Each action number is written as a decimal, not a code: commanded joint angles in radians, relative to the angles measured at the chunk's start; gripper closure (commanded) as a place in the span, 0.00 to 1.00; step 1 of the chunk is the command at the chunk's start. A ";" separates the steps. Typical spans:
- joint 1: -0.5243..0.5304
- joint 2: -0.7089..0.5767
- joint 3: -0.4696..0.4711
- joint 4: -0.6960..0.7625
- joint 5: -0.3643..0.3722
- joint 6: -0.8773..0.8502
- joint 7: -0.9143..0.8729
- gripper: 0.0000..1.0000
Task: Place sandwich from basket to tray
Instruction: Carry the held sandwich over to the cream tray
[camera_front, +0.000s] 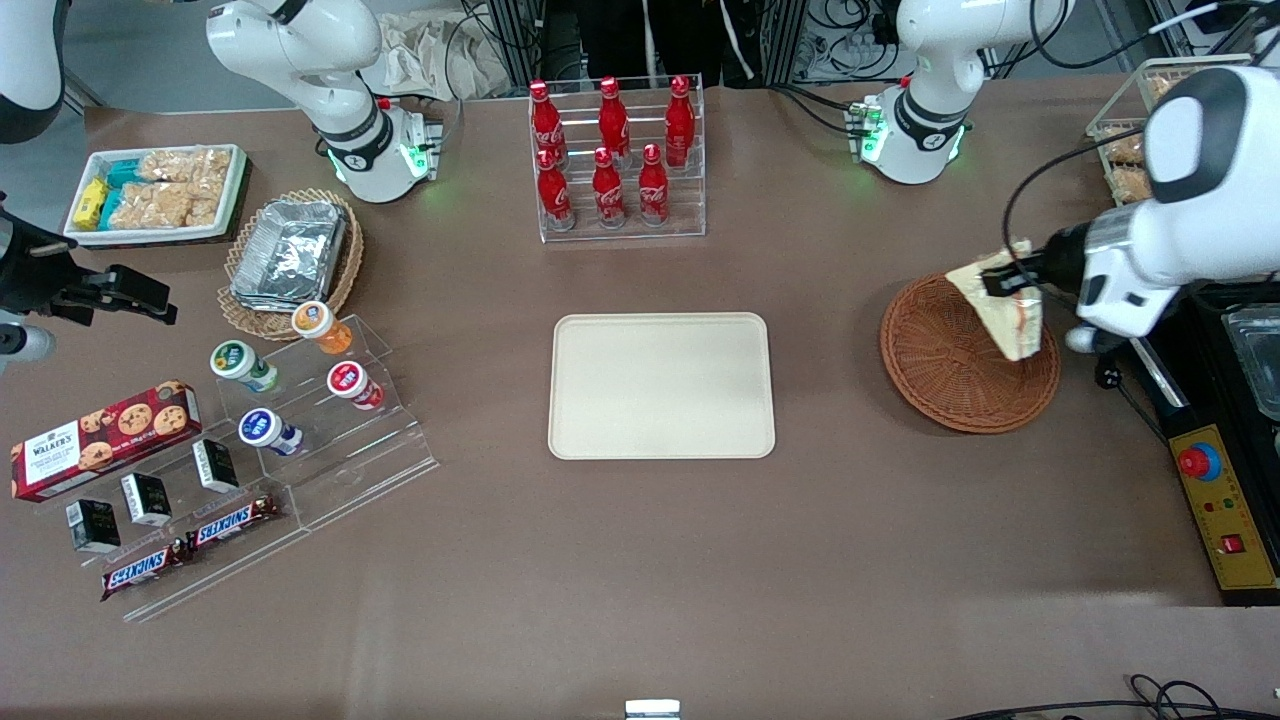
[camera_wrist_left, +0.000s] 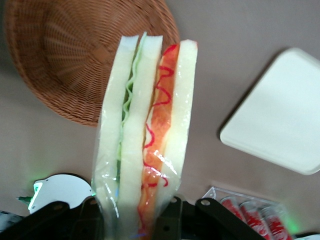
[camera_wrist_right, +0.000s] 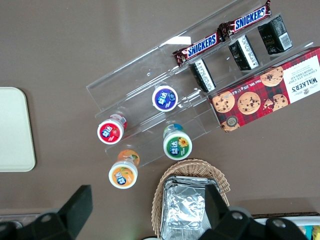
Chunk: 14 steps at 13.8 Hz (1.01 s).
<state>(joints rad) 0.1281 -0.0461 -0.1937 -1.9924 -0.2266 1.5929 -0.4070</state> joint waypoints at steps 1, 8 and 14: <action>-0.001 0.034 -0.105 0.036 0.033 -0.005 -0.004 0.70; -0.066 0.245 -0.282 0.136 0.056 0.115 -0.155 0.70; -0.212 0.483 -0.282 0.222 0.199 0.266 -0.289 0.69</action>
<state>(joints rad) -0.0700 0.3370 -0.4755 -1.8648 -0.0841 1.8712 -0.6662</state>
